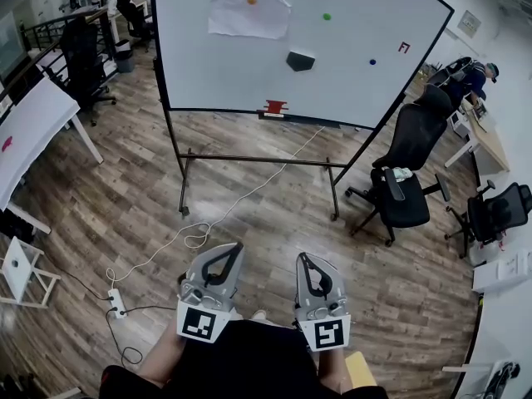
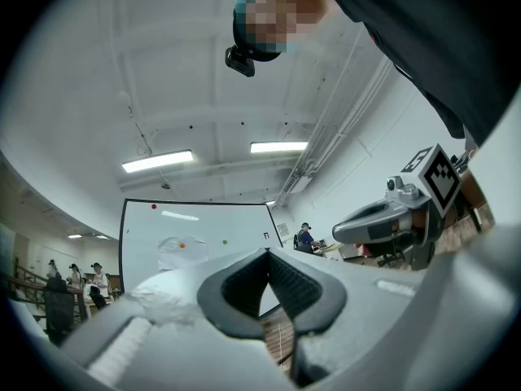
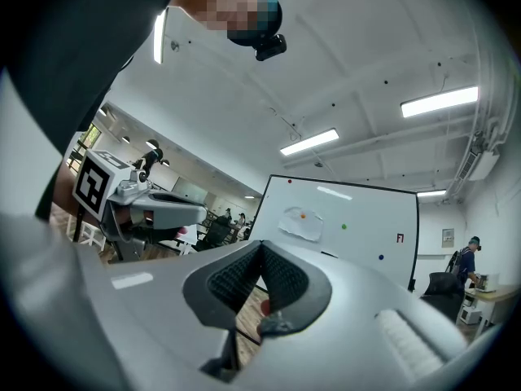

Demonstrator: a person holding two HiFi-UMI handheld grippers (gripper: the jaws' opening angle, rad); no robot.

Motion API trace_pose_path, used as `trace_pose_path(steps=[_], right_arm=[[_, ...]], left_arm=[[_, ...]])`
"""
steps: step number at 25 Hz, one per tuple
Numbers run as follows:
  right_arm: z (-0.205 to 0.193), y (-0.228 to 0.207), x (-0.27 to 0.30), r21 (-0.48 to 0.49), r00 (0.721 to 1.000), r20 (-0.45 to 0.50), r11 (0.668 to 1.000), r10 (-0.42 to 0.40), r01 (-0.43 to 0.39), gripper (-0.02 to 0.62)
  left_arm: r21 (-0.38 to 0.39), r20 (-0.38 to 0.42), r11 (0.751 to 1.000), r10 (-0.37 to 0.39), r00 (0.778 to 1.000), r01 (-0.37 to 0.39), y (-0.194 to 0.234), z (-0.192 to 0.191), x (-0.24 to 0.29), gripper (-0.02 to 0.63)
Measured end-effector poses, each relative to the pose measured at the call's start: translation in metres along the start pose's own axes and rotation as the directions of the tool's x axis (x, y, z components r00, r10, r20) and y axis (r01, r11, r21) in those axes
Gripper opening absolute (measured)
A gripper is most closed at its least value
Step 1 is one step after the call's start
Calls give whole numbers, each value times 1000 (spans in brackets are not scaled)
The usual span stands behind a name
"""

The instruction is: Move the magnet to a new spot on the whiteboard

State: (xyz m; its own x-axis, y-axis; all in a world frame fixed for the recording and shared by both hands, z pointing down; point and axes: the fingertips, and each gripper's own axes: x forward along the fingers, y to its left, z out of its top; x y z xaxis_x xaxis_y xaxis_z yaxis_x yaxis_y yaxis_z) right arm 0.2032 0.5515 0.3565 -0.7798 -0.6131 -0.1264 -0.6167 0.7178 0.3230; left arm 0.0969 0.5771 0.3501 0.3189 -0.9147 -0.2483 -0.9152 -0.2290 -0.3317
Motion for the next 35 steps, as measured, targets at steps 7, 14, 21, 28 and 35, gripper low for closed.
trace_pose_path(steps=[7,14,21,28,35], right_arm=[[-1,17,32,-20,1000,11,1000,-18,18,2],[-8,33,55,4,1000,-5,1000,-23,23,3],[-14,23,77,21,1000,4,999,-27,26,3],[-32,0,103,-9,1000,16,1000,-13,13,3],[-53,-48,131,-19,1000,7,1000,-22,22,3]], left_arm=[[-10,2,1000,2,1000,-2,33,-18,-8,2],[-29,-12,1000,-8,1000,7,56,-37,-11,2],[-23,-20,1000,-13,1000,13,70,-48,6,2],[-14,-15,1000,8,1000,-8,80,-63,36,2],[-10,-12,1000,-6,1000,6,83,-80,95,2]])
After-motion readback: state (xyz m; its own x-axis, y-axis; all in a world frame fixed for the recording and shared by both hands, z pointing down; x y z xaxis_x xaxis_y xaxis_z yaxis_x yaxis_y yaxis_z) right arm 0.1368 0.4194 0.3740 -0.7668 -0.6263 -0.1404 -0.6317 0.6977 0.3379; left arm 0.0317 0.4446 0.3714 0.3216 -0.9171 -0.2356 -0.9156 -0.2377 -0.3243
